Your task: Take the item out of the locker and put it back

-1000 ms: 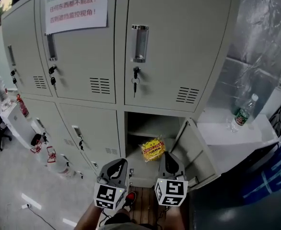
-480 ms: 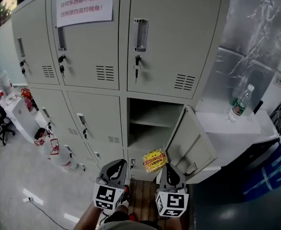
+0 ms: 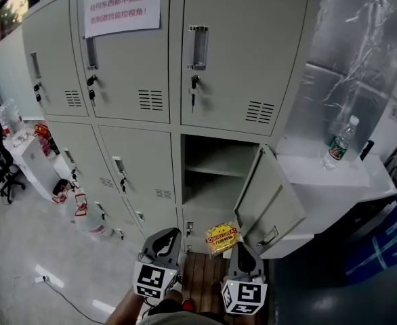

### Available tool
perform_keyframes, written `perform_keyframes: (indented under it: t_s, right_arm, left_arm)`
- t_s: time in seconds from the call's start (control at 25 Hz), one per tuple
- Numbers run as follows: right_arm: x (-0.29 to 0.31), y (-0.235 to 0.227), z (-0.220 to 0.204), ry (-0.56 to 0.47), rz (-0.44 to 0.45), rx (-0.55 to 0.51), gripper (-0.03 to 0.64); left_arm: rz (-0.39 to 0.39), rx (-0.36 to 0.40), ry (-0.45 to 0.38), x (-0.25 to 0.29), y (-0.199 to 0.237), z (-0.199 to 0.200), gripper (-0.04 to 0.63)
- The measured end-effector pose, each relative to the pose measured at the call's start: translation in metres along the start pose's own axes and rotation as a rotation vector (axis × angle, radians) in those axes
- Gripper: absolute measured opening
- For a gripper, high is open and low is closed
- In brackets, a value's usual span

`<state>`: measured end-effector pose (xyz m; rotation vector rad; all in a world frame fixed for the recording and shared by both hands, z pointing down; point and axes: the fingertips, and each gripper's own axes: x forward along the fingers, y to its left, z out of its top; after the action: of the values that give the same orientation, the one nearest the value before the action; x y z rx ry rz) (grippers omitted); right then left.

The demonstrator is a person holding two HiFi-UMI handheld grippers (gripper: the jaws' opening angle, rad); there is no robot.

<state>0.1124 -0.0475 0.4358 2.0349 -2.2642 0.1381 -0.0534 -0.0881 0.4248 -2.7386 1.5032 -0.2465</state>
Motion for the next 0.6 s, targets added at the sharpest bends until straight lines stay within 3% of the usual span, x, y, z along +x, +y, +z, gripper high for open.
perform_keyframes:
  t_s: [0.6]
  right_arm:
    - [-0.005, 0.000, -0.001, -0.001, 0.013, 0.012, 0.017]
  left_arm:
    - [-0.010, -0.007, 0.009, 0.003, -0.012, 0.000, 0.023]
